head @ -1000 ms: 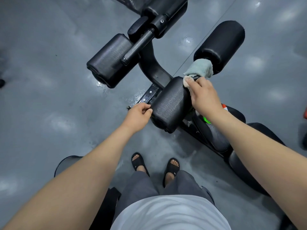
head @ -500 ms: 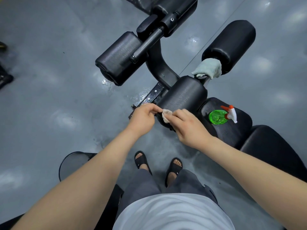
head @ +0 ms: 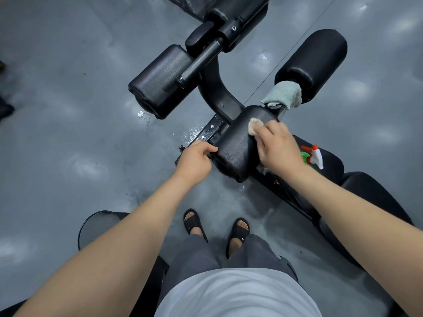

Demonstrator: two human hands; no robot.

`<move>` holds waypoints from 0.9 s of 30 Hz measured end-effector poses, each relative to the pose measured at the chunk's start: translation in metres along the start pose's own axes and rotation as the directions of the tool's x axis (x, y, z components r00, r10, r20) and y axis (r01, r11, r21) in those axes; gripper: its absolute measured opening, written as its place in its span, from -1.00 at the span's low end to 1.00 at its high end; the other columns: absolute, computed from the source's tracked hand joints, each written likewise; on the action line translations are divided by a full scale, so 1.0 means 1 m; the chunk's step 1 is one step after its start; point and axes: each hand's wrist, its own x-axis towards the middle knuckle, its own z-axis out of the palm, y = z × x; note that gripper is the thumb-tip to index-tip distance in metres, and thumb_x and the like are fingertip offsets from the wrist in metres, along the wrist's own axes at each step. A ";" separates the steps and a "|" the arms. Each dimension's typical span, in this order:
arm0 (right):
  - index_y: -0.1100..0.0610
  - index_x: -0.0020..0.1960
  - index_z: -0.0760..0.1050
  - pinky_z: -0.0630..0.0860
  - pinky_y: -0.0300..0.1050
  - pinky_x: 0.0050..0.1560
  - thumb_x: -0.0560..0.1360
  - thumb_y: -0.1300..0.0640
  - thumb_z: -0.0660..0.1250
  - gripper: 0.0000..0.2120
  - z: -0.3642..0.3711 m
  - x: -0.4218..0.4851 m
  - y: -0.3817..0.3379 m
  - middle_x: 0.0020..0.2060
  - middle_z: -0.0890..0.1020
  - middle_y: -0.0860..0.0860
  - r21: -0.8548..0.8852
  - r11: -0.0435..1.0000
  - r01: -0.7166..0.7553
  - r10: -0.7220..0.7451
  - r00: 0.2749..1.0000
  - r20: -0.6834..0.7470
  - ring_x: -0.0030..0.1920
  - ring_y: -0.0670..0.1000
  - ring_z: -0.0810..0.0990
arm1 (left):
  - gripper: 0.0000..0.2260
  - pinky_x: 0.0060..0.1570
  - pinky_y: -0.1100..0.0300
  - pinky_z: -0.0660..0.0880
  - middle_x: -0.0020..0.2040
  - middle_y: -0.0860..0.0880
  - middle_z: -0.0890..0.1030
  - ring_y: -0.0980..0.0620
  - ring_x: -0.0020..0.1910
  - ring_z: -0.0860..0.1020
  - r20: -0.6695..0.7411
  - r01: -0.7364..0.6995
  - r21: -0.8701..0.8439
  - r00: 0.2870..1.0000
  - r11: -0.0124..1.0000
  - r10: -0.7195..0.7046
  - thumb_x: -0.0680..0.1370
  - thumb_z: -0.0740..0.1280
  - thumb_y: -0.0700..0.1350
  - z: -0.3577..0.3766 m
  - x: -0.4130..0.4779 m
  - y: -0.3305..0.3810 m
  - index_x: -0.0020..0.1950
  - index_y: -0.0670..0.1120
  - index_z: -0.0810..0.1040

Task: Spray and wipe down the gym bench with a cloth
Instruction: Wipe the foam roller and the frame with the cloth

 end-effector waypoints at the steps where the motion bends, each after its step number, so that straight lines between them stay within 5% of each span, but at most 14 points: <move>1: 0.22 0.31 0.52 0.48 0.17 -0.18 0.57 0.21 0.26 -0.67 0.003 -0.004 -0.008 -0.09 0.49 0.16 0.010 0.998 0.063 -0.063 0.998 0.019 -0.15 0.20 0.41 | -0.54 0.11 0.16 0.52 0.07 -0.01 0.60 -0.05 0.11 0.58 -0.007 -0.002 -0.023 1.000 1.000 0.002 0.49 0.12 -0.45 0.000 -0.001 0.001 -0.04 0.00 0.69; 6: 0.17 0.27 0.55 0.40 0.06 -0.15 0.48 0.22 0.27 -0.63 0.007 -0.033 -0.044 -0.08 0.49 0.11 0.152 0.898 0.413 -0.437 0.877 0.200 -0.14 0.17 0.40 | -0.51 -0.16 0.14 0.54 -0.09 -0.06 0.70 -0.07 -0.14 0.61 0.013 0.103 -0.096 0.995 0.990 -0.102 0.43 0.08 -0.43 -0.003 -0.001 0.012 -0.26 0.08 0.63; 9: 0.10 0.27 0.55 0.40 0.05 -0.15 0.48 0.19 0.24 -0.63 0.007 -0.027 -0.042 -0.07 0.48 0.09 0.137 0.855 0.500 -0.518 0.821 0.238 -0.13 0.14 0.39 | -0.55 -0.15 0.30 0.50 -0.12 -0.03 0.67 -0.03 -0.05 0.62 -0.043 0.134 -0.139 0.989 0.981 -0.141 0.44 0.08 -0.44 -0.006 0.002 0.014 -0.20 0.03 0.62; 13: 0.09 0.28 0.54 0.46 0.14 -0.17 0.54 0.18 0.24 -0.68 0.004 -0.007 -0.013 -0.10 0.47 0.11 0.049 0.982 0.184 -0.188 0.978 0.095 -0.16 0.18 0.41 | -0.55 -0.17 0.51 0.40 -0.05 0.05 0.62 0.13 -0.04 0.56 -0.016 0.145 -0.077 0.989 0.986 -0.147 0.48 0.05 -0.46 -0.010 0.001 0.022 0.07 -0.10 0.64; 16: 0.11 0.23 0.51 0.49 0.19 -0.19 0.59 0.15 0.24 -0.76 0.001 0.008 -0.001 -0.10 0.46 0.13 0.004 0.999 -0.050 0.049 0.998 0.049 -0.15 0.19 0.41 | -0.57 -0.18 0.47 0.43 -0.02 0.00 0.62 0.08 0.02 0.55 0.018 0.162 -0.110 0.987 0.981 -0.161 0.51 0.05 -0.46 -0.007 0.003 0.022 0.10 -0.14 0.63; 20: 0.02 0.19 0.56 0.43 0.05 -0.15 0.49 0.20 0.25 -0.69 0.005 0.006 -0.030 -0.11 0.42 0.07 0.065 0.989 0.132 -0.139 0.983 0.120 -0.15 0.15 0.40 | -0.64 -0.17 0.32 0.50 -0.03 -0.01 0.62 0.00 0.02 0.58 0.008 0.245 -0.185 0.969 0.952 -0.248 0.53 0.10 -0.44 -0.004 0.010 0.016 0.07 -0.09 0.57; 22: -0.03 0.24 0.57 0.37 -0.02 -0.11 0.51 0.17 0.25 -0.66 0.005 -0.001 -0.041 -0.09 0.44 0.04 0.166 0.961 0.222 -0.252 0.948 0.195 -0.12 0.12 0.40 | -0.64 -0.16 0.39 0.48 0.06 -0.05 0.60 0.02 0.02 0.56 0.035 0.242 -0.180 0.970 0.953 -0.240 0.55 0.10 -0.43 -0.006 0.010 0.021 0.16 -0.11 0.56; 27: 0.01 0.14 0.49 0.44 0.19 0.16 0.59 0.06 0.19 -0.83 -0.014 0.005 -0.030 0.00 0.57 -0.06 0.387 0.921 -0.032 -0.067 0.968 0.240 0.07 0.10 0.47 | -0.42 0.10 0.33 0.46 0.24 0.10 0.51 0.16 0.14 0.50 0.146 -0.013 -0.173 0.989 0.985 0.039 0.49 0.12 -0.45 -0.011 0.013 0.042 0.33 0.09 0.49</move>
